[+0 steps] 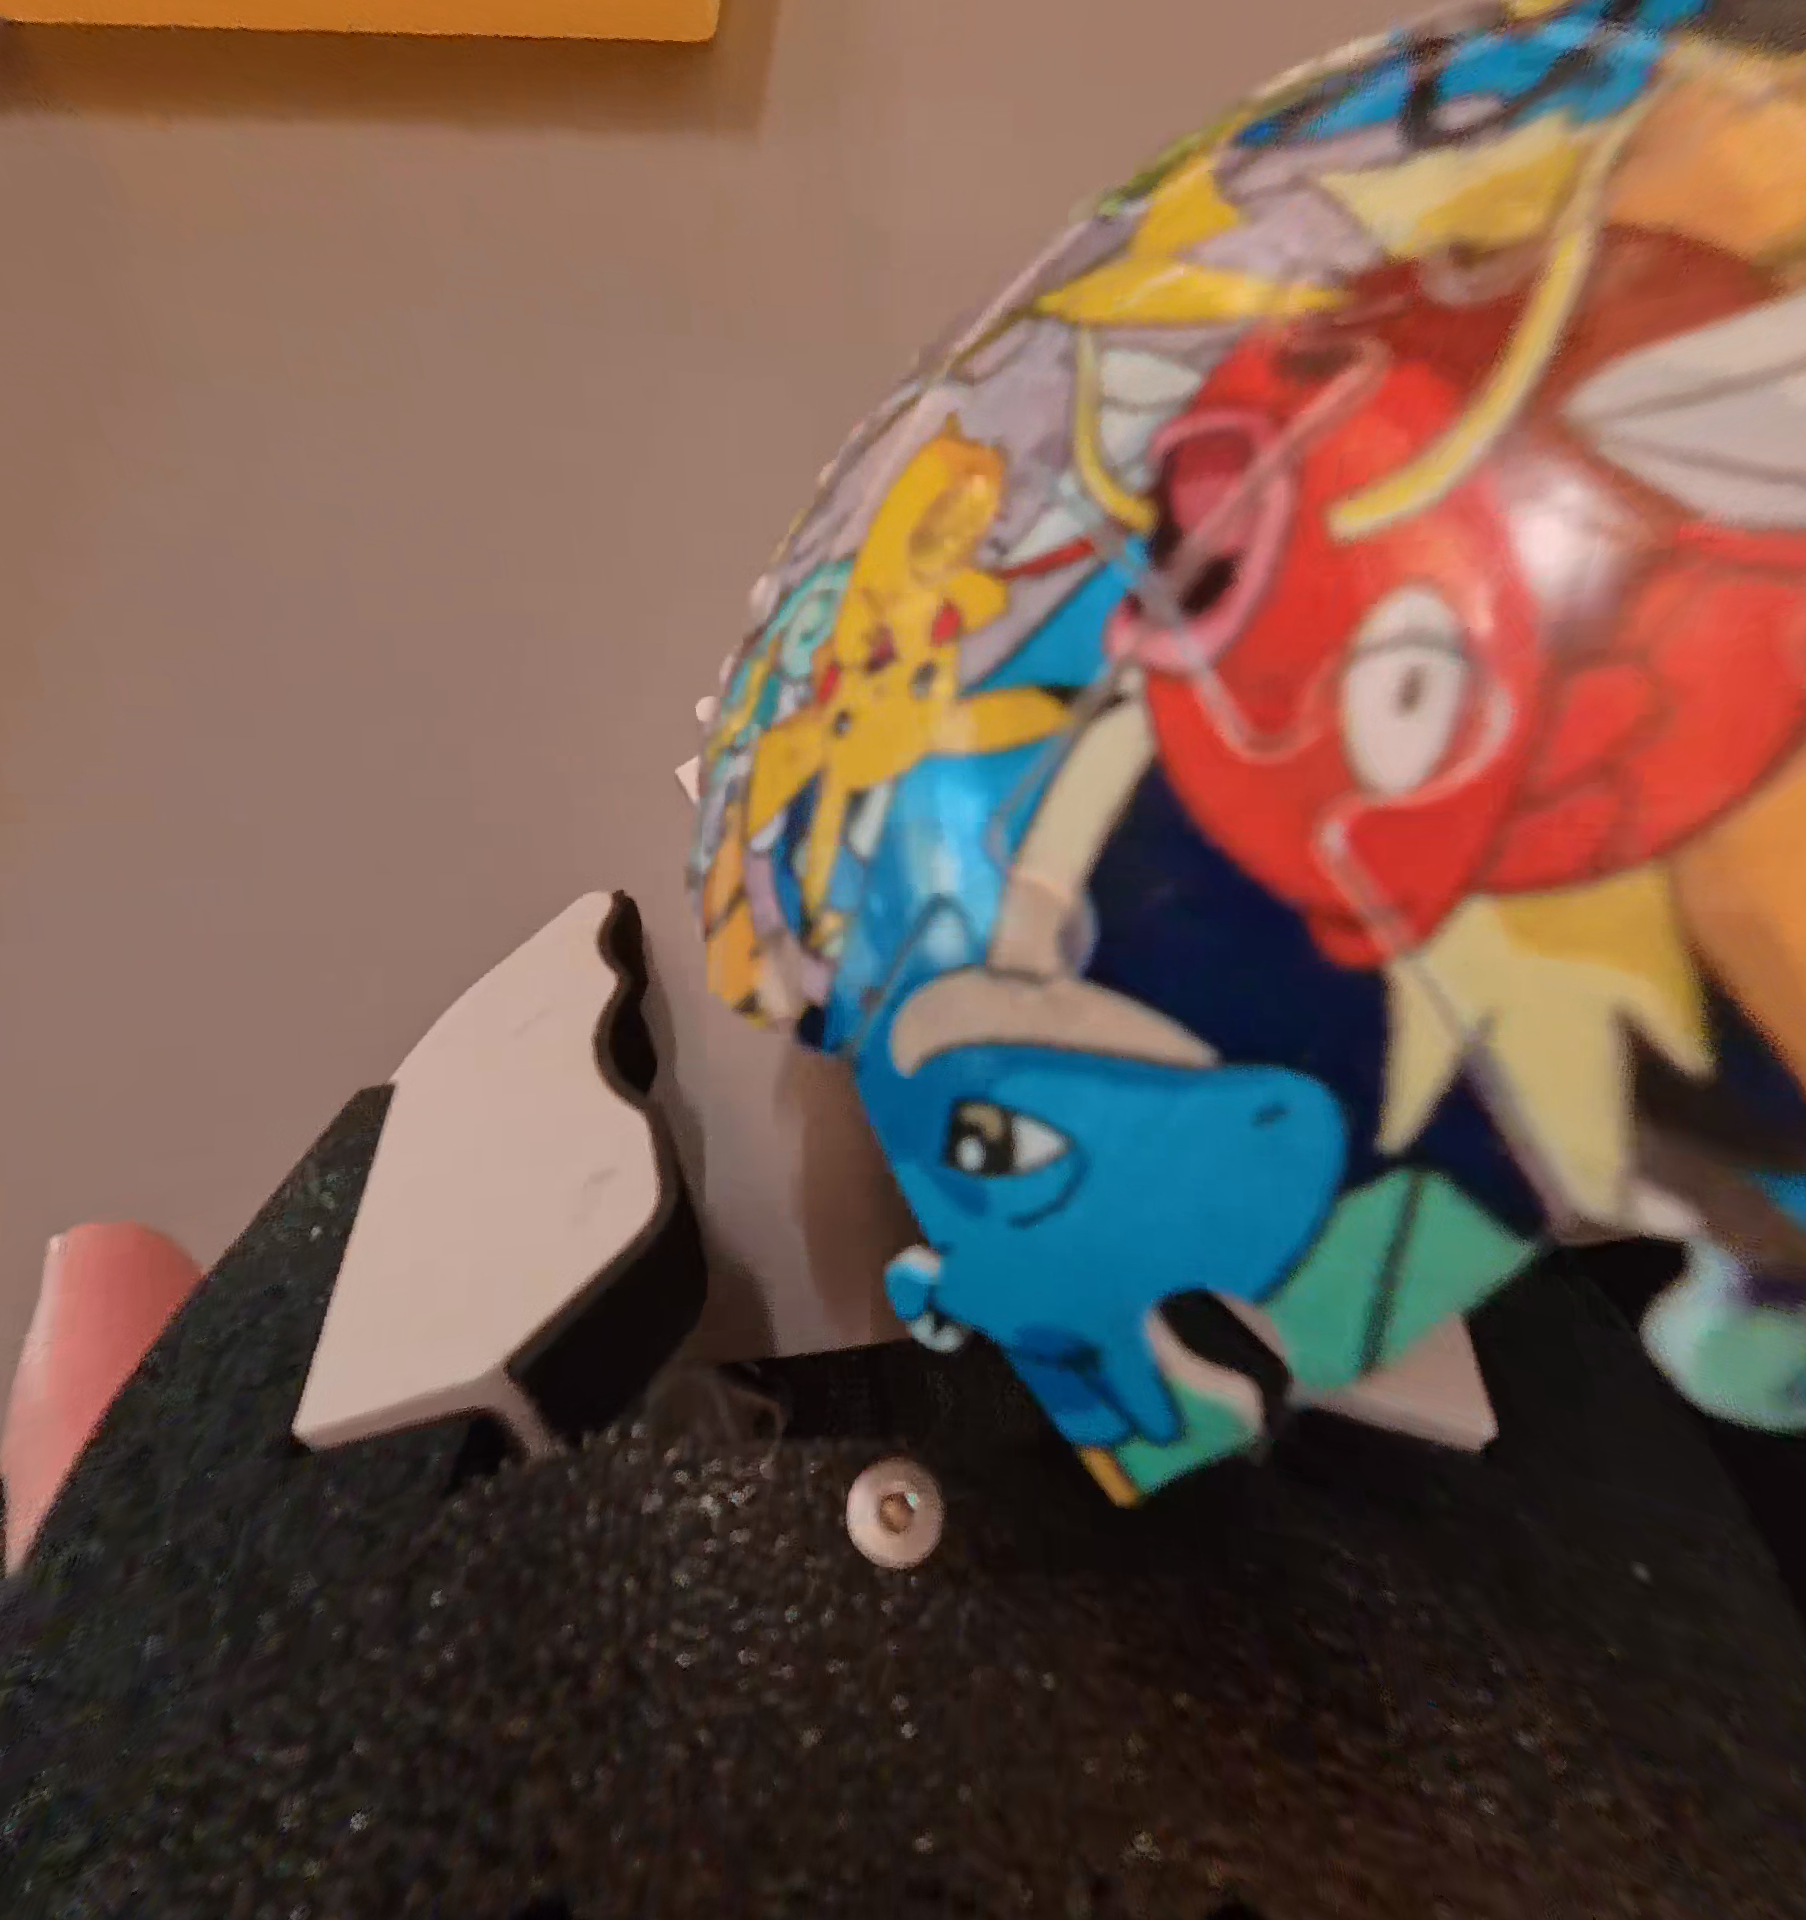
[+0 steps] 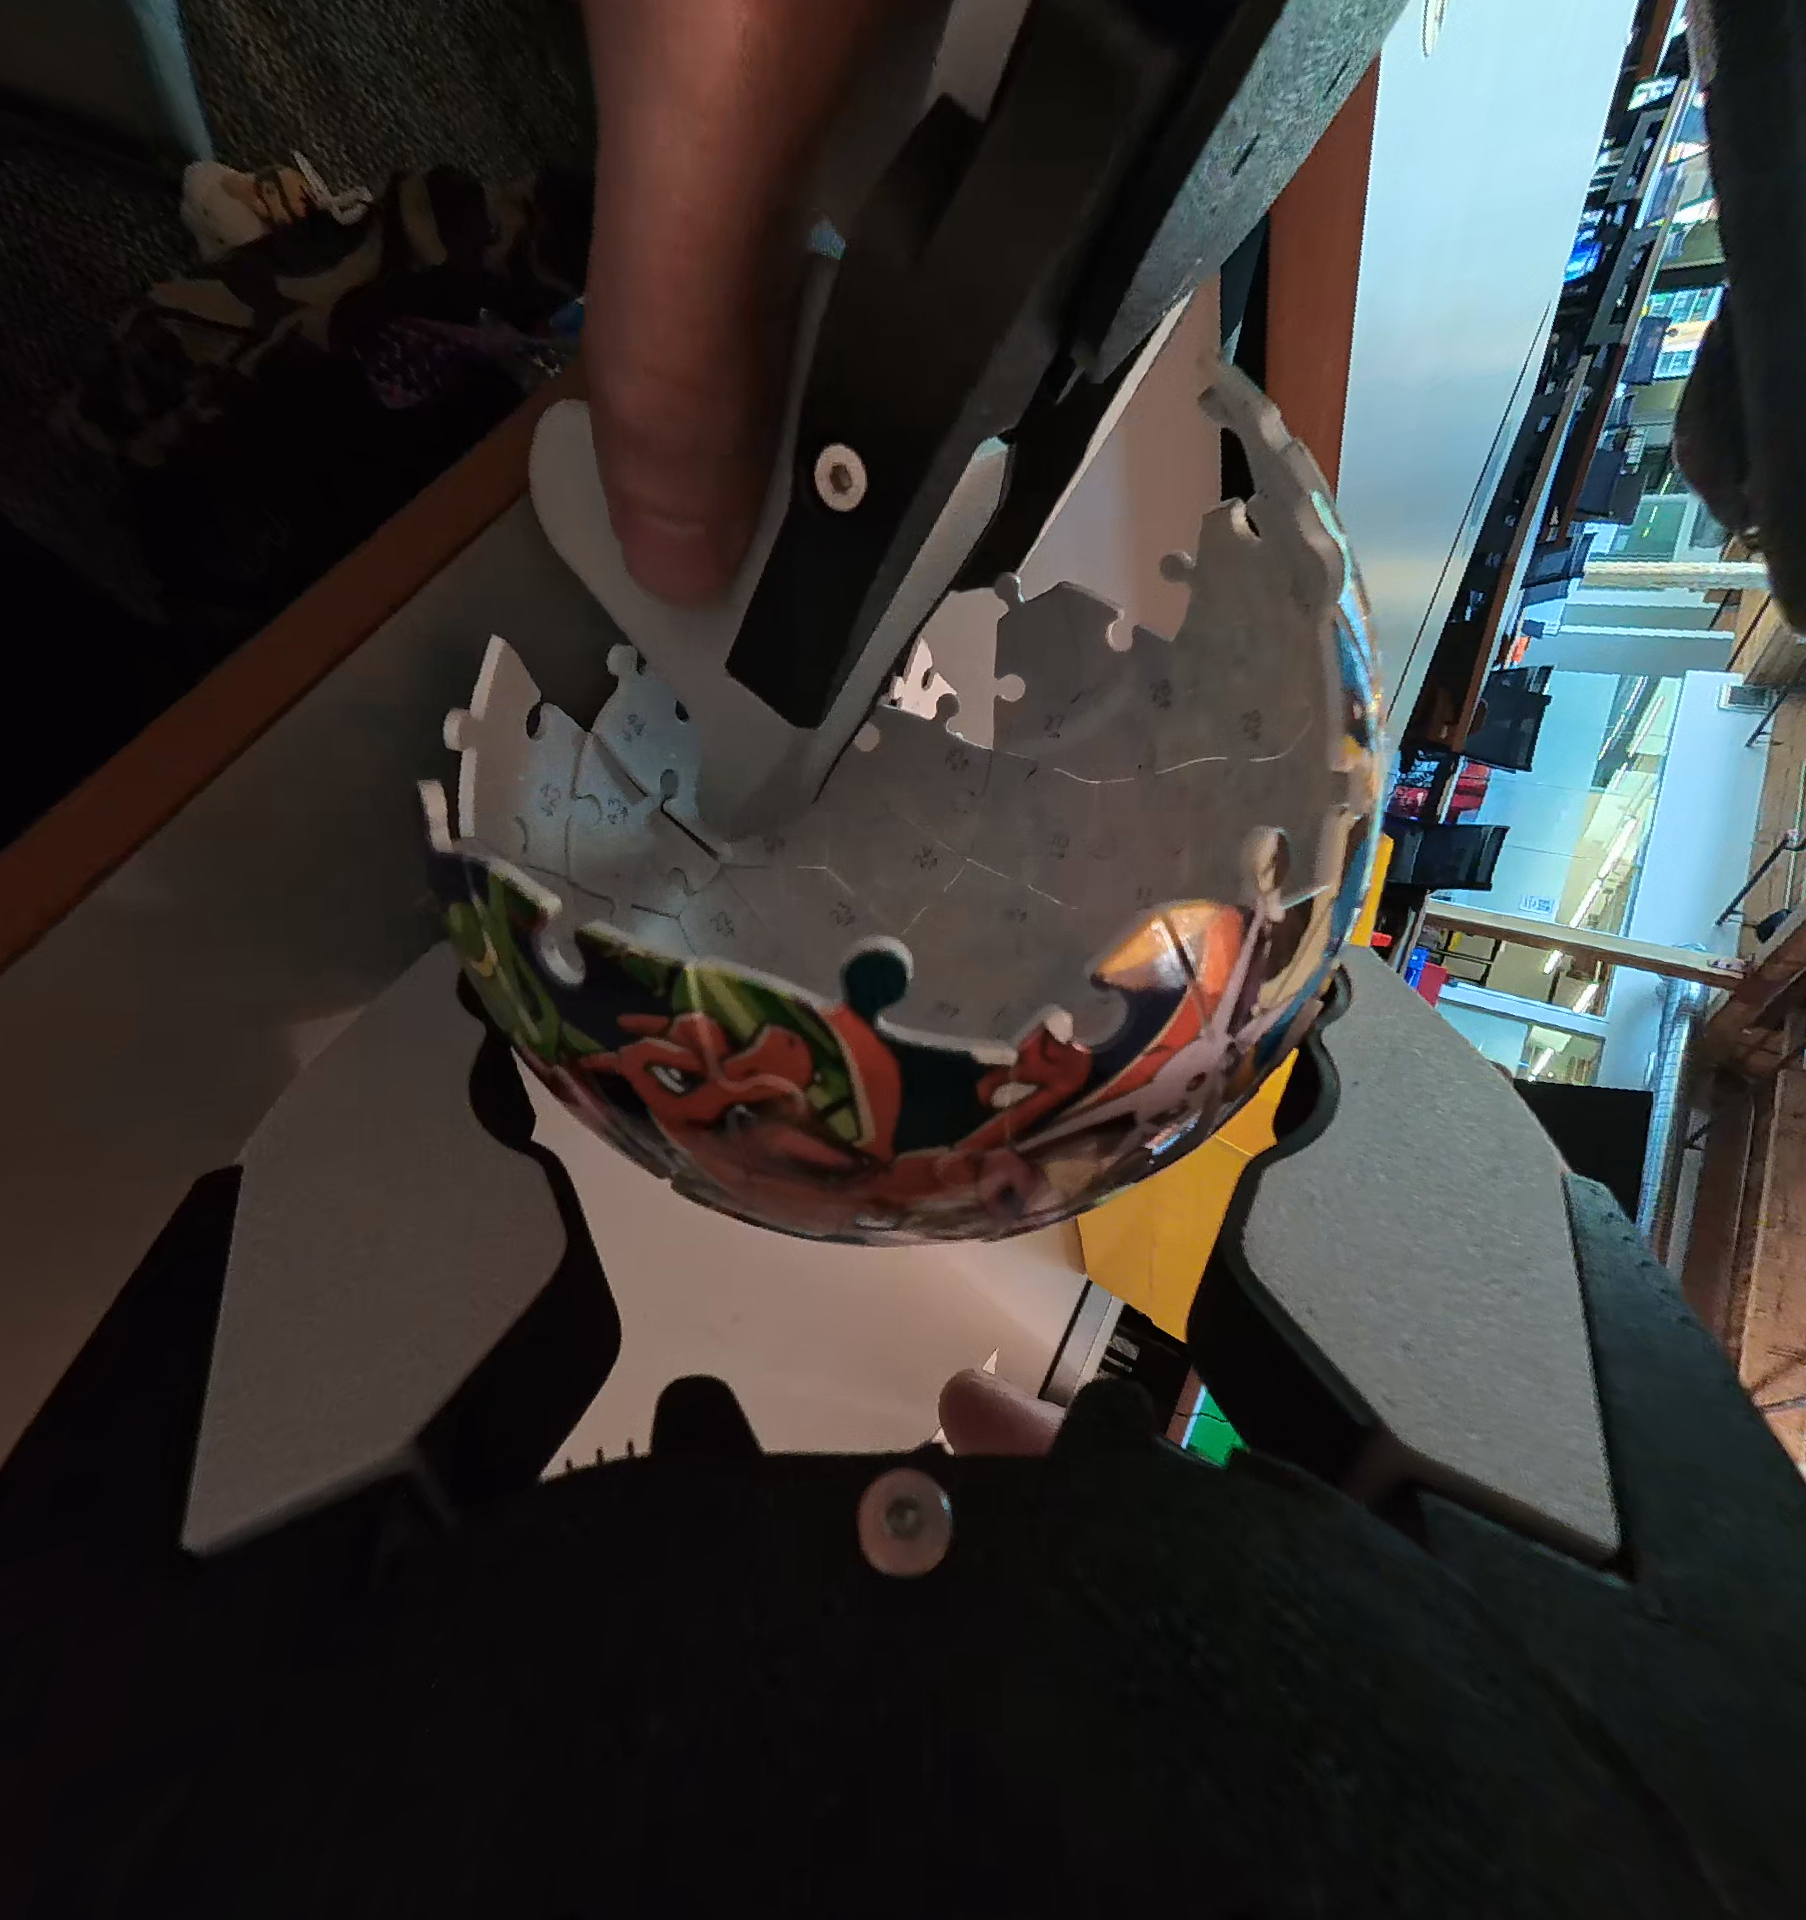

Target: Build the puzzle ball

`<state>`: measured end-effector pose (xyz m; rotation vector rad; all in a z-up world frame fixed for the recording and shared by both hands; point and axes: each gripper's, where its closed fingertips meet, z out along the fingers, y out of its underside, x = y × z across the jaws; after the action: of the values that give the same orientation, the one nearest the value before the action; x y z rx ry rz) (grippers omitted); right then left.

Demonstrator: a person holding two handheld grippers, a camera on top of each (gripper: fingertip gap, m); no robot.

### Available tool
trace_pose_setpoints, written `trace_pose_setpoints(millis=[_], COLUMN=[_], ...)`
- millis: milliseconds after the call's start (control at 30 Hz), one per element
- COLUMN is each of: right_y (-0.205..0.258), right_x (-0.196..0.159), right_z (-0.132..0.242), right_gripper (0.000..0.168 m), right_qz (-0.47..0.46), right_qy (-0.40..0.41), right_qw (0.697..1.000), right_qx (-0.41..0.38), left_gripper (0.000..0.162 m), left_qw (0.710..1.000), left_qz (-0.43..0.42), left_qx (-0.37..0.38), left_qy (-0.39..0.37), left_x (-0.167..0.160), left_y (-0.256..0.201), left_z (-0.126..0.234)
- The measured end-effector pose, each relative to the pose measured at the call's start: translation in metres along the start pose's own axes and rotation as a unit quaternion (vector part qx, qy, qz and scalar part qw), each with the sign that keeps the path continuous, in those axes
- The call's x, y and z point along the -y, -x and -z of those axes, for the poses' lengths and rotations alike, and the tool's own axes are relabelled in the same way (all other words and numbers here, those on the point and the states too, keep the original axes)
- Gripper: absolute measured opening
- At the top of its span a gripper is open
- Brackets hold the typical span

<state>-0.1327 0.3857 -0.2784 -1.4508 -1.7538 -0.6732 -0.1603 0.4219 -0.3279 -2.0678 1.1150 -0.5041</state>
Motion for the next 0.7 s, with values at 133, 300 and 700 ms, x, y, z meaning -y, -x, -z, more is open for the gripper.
trace_pose_setpoints(millis=[133,300,700], right_y=[0.0,0.0,-0.001], right_x=[0.0,0.003,0.002], right_z=[0.0,0.0,-0.001], right_gripper=[0.14,0.14,0.14], right_qz=[0.0,0.023,0.019], right_qy=[-0.007,-0.001,-0.004], right_qw=[1.0,1.0,1.0], right_qx=[0.003,-0.005,-0.002], left_gripper=[0.104,0.12,0.107], left_qw=[0.999,0.999,0.998], left_qz=[-0.037,-0.048,-0.055], left_qx=[-0.033,-0.022,0.004], left_qy=[0.005,0.002,-0.029], left_x=[0.0,-0.001,0.007], left_y=[-0.003,0.008,0.018], left_z=[-0.001,-0.002,0.003])
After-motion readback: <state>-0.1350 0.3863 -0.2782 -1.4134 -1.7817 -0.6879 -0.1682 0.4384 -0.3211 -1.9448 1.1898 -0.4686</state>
